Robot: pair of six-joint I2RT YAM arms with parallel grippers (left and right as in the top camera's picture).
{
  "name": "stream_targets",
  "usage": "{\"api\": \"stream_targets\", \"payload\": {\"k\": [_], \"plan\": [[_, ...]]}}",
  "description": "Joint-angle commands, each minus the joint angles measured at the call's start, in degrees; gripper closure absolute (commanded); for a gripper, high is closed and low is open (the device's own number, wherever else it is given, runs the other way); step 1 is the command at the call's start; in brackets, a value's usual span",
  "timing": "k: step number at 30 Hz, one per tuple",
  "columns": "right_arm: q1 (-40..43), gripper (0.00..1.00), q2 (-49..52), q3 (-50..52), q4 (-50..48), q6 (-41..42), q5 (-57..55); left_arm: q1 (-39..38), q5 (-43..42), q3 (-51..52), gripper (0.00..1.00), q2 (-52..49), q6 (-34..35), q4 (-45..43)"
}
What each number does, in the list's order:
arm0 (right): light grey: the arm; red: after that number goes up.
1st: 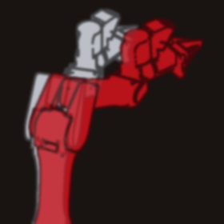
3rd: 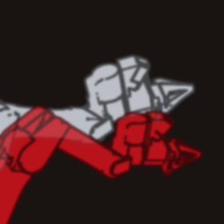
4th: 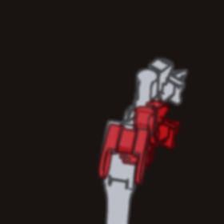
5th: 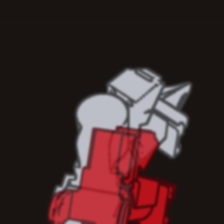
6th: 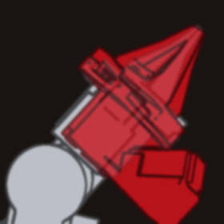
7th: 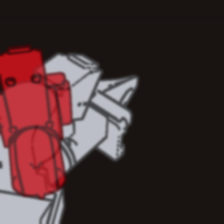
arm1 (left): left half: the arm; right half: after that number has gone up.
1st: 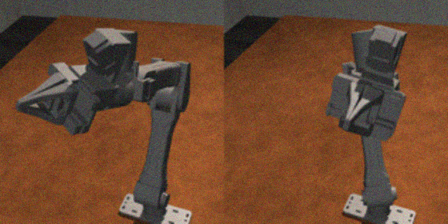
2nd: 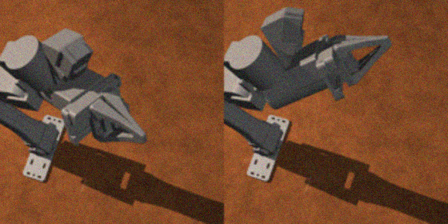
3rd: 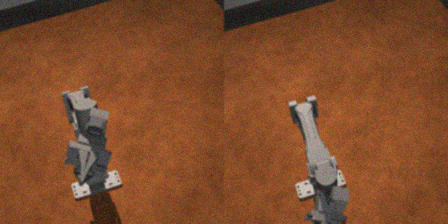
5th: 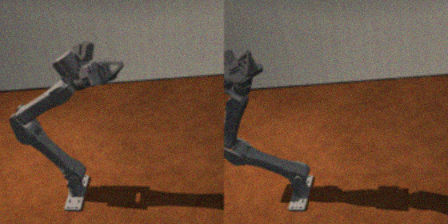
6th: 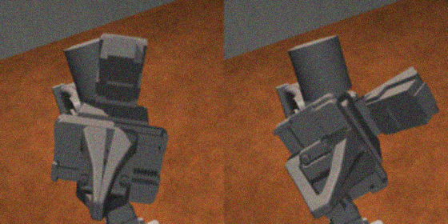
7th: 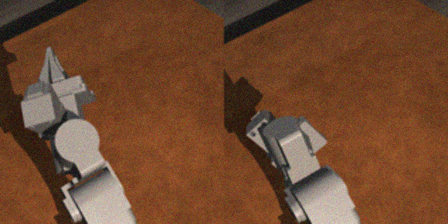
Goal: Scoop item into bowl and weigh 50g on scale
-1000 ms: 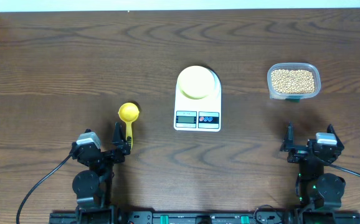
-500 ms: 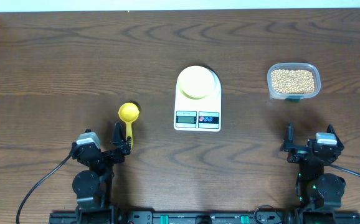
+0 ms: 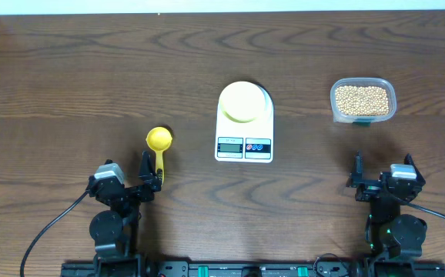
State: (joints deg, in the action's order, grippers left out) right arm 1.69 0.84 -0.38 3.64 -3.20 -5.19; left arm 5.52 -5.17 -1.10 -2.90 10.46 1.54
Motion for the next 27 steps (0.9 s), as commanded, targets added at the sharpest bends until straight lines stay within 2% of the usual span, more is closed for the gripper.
{"api": "stream_targets", "payload": {"k": [1, 18, 27], "plan": [[-0.2, 0.01, -0.5, 0.1, 0.2, -0.1, -0.7, -0.2, -0.1, 0.9, 0.1, 0.0, -0.7, 2.1], [-0.2, 0.01, -0.5, 0.1, 0.2, -0.1, -0.7, -0.2, -0.1, -3.8, 0.1, -1.2, -0.7, 3.7], [-0.2, 0.01, -0.5, 0.1, 0.2, -0.1, -0.7, -0.2, -0.2, -11.1, 0.1, -12.2, -0.7, 6.0]]}}
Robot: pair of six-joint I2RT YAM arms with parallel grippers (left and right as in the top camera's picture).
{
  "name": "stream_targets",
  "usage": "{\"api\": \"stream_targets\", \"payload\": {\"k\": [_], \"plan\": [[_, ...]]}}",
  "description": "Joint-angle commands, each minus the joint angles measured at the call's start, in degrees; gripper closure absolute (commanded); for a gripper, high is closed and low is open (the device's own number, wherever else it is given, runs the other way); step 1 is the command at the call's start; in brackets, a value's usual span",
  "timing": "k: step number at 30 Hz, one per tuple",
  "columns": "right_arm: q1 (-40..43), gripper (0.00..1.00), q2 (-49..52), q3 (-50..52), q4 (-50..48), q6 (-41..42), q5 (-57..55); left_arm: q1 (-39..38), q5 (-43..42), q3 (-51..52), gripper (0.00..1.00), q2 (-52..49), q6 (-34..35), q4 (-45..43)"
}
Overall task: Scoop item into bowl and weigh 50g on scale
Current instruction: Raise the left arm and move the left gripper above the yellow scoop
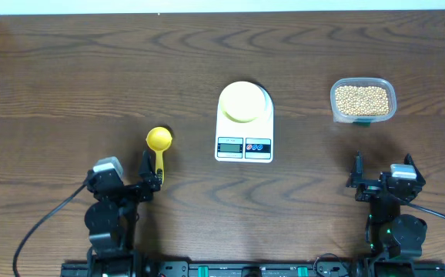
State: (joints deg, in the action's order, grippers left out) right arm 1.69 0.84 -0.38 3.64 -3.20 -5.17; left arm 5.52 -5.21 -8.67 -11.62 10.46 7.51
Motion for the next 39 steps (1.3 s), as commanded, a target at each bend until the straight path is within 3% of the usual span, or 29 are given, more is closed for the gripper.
{"api": "stream_targets", "payload": {"k": [1, 18, 39], "plan": [[-0.2, 0.01, -0.5, 0.1, 0.2, -0.1, -0.7, -0.2, -0.1, -4.6, 0.1, -5.2, -0.8, 0.2], [-0.2, 0.01, -0.5, 0.1, 0.2, -0.1, -0.7, -0.2, -0.1, -25.0, 0.1, -33.2, -1.9, 13.0], [-0.2, 0.01, -0.5, 0.1, 0.2, -0.1, -0.7, -0.1, 3.0, -44.3, 0.1, -46.1, -4.5, 32.3]]}}
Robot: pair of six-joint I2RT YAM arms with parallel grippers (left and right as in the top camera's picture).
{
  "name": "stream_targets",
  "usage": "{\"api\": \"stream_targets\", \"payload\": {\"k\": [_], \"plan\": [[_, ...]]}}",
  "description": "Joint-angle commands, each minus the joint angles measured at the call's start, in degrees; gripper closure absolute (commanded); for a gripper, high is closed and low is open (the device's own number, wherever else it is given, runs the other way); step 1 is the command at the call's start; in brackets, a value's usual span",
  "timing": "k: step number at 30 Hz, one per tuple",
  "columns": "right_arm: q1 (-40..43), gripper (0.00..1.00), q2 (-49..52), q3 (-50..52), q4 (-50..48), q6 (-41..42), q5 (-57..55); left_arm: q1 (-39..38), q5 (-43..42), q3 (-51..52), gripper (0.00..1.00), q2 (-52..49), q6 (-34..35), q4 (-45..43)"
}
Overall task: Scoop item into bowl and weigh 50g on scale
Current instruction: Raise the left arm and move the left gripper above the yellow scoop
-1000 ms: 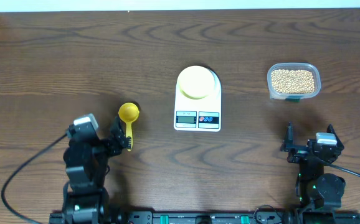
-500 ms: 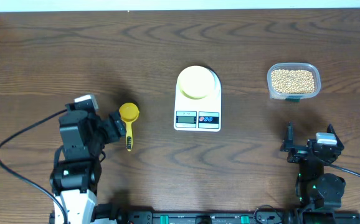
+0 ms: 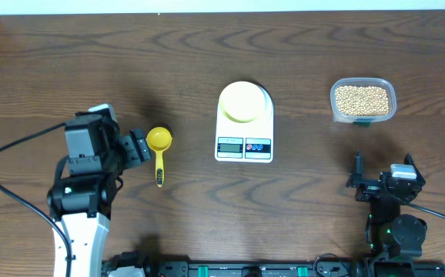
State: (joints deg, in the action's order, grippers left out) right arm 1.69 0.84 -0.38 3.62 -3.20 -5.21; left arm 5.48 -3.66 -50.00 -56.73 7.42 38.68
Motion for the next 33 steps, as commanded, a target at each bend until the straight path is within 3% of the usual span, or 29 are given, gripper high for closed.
{"api": "stream_targets", "payload": {"k": [1, 23, 33], "plan": [[-0.2, 0.01, -0.5, 0.1, 0.2, -0.1, -0.6, 0.0, 1.4, -3.8, 0.1, -1.4, -1.4, 1.7], [-0.2, 0.01, -0.5, 0.1, 0.2, -0.1, -0.6, 0.0, 1.4, -20.3, 0.1, -17.6, -4.4, 16.9], [-0.2, 0.01, -0.5, 0.1, 0.2, -0.1, -0.6, 0.0, 1.4, -22.7, 0.1, -24.1, -5.4, 19.6]]}}
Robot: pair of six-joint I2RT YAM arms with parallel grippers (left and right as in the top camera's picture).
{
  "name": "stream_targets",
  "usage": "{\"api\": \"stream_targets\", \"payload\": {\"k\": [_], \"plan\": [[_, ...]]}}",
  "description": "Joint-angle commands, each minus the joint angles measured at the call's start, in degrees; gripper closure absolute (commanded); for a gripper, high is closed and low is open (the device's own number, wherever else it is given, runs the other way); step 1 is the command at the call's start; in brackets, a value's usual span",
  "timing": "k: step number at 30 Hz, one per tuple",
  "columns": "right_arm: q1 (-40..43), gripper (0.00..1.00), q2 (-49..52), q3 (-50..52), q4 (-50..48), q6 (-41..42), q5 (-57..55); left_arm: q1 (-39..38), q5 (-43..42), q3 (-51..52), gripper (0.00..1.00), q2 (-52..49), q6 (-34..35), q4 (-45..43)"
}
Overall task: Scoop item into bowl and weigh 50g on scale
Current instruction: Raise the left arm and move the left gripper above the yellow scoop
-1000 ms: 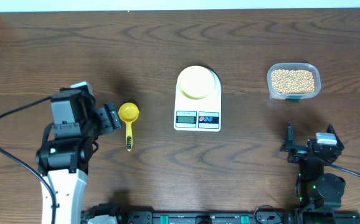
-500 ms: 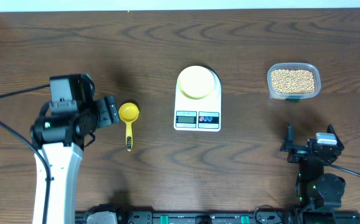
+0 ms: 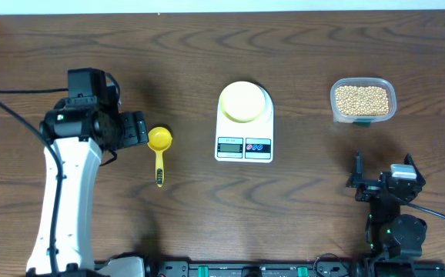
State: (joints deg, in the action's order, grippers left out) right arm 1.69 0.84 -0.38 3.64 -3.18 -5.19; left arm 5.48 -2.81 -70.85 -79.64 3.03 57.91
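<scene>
A yellow scoop [image 3: 159,141] lies on the table left of the scale, its handle pointing toward the front edge. The white scale [image 3: 244,131] carries a pale yellow bowl [image 3: 244,101] on its platform. A clear tub of beans [image 3: 363,100] stands at the right. My left gripper [image 3: 139,130] hovers just left of the scoop's cup, its jaws apart and holding nothing. Parked near the front right, my right gripper [image 3: 358,177] is shut and empty.
The left arm's white link [image 3: 61,200] stretches from the front edge up the left side, with a black cable looping beside it. The wooden table [image 3: 207,54] reaches back to a pale wall edge.
My left gripper has moved farther from the front edge and slightly right, closing in beside the scoop's cup. The scoop, scale, tub and right arm are unchanged.
Both arms sat parked at the front edge, the left gripper by the scoop's handle end. The left arm then stood raised left of the scoop, and now its gripper is beside the cup. Nothing on the table has shifted.
</scene>
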Motion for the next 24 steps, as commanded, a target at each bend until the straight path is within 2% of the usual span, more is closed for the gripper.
{"api": "stream_targets", "payload": {"k": [1, 24], "plan": [[-0.2, 0.01, -0.5, 0.1, 0.2, -0.1, -0.7, 0.0, 0.5, -1.9, 0.1, -1.6, -1.0, 0.4], [-0.2, 0.01, -0.5, 0.1, 0.2, -0.1, -0.7, 0.0, 0.5, -1.9, 0.1, -3.1, -1.1, 0.5]]}}
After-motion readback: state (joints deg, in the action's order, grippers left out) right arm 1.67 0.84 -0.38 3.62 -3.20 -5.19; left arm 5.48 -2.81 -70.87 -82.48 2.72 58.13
